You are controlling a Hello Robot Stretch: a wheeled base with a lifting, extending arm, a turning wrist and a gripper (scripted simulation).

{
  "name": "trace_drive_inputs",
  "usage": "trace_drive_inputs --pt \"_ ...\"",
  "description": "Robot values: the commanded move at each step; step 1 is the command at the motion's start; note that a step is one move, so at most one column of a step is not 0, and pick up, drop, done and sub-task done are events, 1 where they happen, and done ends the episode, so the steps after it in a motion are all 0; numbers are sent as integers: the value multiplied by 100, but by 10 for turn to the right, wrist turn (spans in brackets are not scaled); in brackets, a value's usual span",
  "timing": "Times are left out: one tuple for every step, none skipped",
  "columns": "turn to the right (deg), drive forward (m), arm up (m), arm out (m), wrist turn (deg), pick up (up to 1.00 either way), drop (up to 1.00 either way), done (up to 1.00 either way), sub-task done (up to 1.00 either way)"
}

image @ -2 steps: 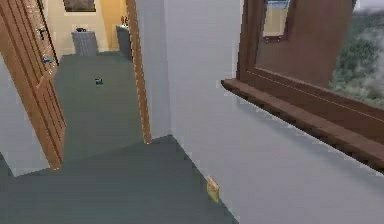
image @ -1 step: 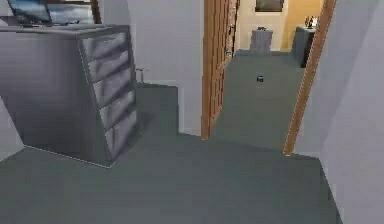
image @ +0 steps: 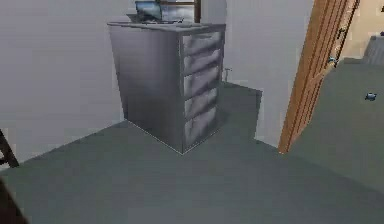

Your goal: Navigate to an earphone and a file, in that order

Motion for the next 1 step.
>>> trace_drive_inputs --pt "0 100 0 0 0 0 0 0 0"
